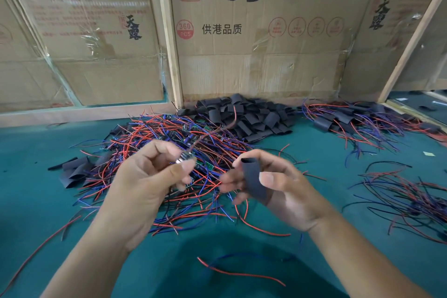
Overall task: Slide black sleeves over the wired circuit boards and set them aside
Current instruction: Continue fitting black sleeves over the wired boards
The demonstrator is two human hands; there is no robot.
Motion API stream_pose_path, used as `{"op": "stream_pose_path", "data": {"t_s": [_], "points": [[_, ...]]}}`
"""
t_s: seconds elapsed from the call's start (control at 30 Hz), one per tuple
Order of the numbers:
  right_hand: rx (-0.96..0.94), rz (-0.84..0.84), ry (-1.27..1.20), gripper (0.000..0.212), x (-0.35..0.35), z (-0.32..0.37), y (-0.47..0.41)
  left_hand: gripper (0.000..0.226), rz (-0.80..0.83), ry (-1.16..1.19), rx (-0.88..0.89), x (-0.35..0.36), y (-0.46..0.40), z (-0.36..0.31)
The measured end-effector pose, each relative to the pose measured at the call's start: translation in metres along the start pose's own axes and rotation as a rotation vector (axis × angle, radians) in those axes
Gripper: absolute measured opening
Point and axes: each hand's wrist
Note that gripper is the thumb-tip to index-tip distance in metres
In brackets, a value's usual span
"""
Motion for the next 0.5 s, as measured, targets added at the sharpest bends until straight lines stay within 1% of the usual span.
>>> {"op": "stream_pose_path", "data": {"t_s": [0.03, 0.07, 0.13, 0.17, 0.23, 0.3, 0.4, 0.5], "points": [[-0.010, 0.050, -0.114, 0.040, 0.008, -0.004, -0.003, 0.035, 0.002, -0.094, 0.016, 0.002, 0.001, 0.001], [-0.018, 0.061, -0.177, 0.042, 0.014, -0.009, -0.006, 0.031, 0.002, -0.188, 0.036, 0.004, 0.002, 0.002], [-0.013, 0.007, -0.228, 0.044, 0.022, -0.018, -0.011, 0.024, -0.016, -0.337, 0.049, 0.006, 0.001, 0.004], [0.003, -0.032, -0.243, 0.046, 0.023, -0.021, -0.012, 0.023, -0.026, -0.373, 0.040, 0.004, 0.001, 0.006], [0.046, -0.093, -0.268, 0.051, 0.023, -0.027, -0.014, 0.027, -0.021, -0.423, 0.033, 0.001, 0.000, 0.007], [0.064, -0.095, -0.330, 0.054, 0.023, -0.032, -0.015, 0.030, 0.023, -0.470, 0.023, 0.000, 0.001, 0.009], [0.018, -0.060, -0.481, 0.047, 0.023, -0.034, -0.017, 0.030, 0.119, -0.455, -0.016, 0.002, 0.003, 0.010], [-0.028, -0.095, -0.562, 0.043, 0.020, -0.030, -0.019, 0.037, 0.148, -0.495, -0.056, 0.003, 0.003, 0.012]]}}
Point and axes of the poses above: each hand's wrist, its own y-axis away from the middle knuckle, its own x-axis out of the palm, z = x × y, and after that the axes turned 5 degrees about z, right-handed
